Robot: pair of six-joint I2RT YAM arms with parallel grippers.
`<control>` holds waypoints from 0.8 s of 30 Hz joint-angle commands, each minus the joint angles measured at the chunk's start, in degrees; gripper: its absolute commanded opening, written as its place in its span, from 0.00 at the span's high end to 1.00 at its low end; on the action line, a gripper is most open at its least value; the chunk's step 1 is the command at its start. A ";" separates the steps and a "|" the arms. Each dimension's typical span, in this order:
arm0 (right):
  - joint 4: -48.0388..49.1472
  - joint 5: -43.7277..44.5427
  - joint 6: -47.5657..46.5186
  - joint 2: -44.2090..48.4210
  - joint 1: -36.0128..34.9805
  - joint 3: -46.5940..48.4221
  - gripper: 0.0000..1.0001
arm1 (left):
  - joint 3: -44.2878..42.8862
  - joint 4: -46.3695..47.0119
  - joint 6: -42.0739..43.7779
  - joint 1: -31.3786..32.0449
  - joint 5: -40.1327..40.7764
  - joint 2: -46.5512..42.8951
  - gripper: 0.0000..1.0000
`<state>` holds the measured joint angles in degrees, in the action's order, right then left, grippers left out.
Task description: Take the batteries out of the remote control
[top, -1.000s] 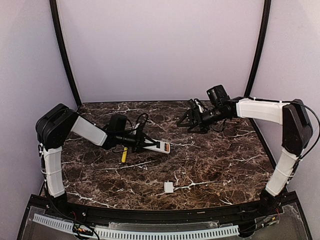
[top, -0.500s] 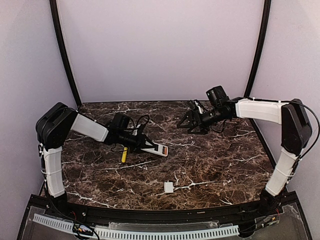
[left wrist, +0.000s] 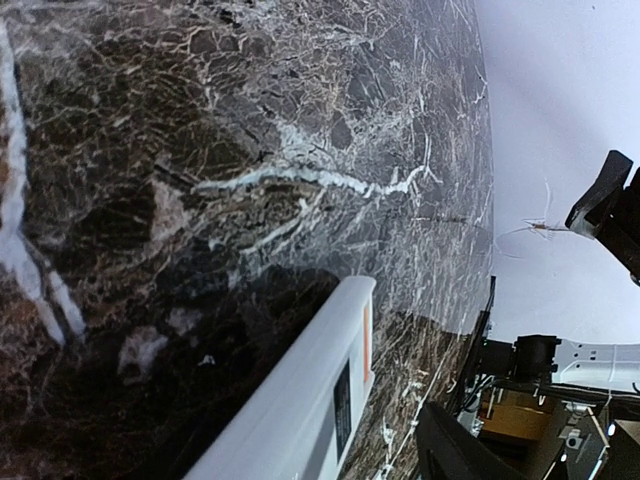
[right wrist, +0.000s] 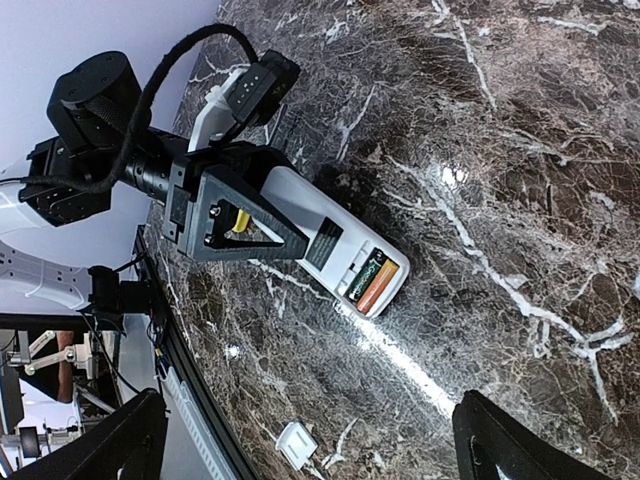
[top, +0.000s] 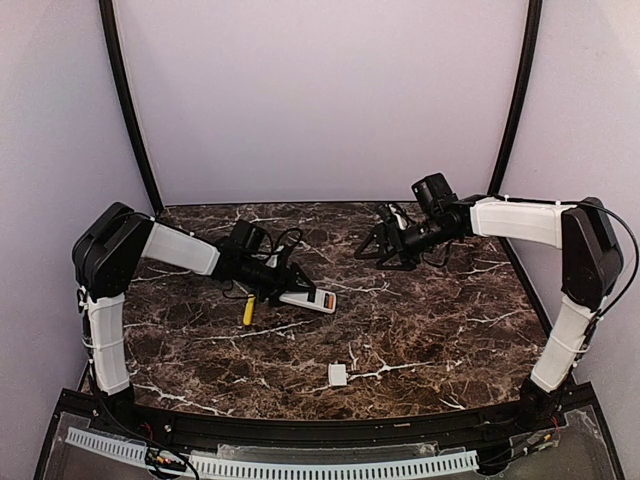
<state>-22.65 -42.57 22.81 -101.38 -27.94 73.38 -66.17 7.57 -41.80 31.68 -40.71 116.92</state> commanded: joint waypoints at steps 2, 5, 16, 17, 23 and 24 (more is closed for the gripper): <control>-0.62 0.41 -1.14 -1.00 0.69 0.88 0.01 | -2.17 -12.17 4.54 0.05 6.66 -0.78 0.27; -0.75 0.37 -1.35 -1.22 0.69 0.96 0.01 | -3.11 -15.62 5.87 0.05 9.81 -1.47 0.25; -1.42 0.11 -1.97 -1.46 0.79 1.32 0.01 | -4.28 -23.09 7.18 0.09 14.00 -4.23 0.24; -1.42 0.07 -1.98 -1.49 0.81 1.39 0.01 | -4.06 -23.16 7.04 0.11 14.04 -4.60 0.24; -1.43 -0.06 -2.03 -1.61 0.79 1.49 0.01 | -2.88 -23.14 5.58 0.13 12.83 -6.08 0.24; -1.58 -0.06 -2.06 -1.47 0.80 1.49 0.01 | -2.72 -23.18 5.46 0.13 12.75 -6.26 0.25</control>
<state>-23.83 -42.57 21.50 -102.13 -27.35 73.47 -70.98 -11.07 -35.77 31.77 -29.06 113.32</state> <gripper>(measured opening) 0.986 0.757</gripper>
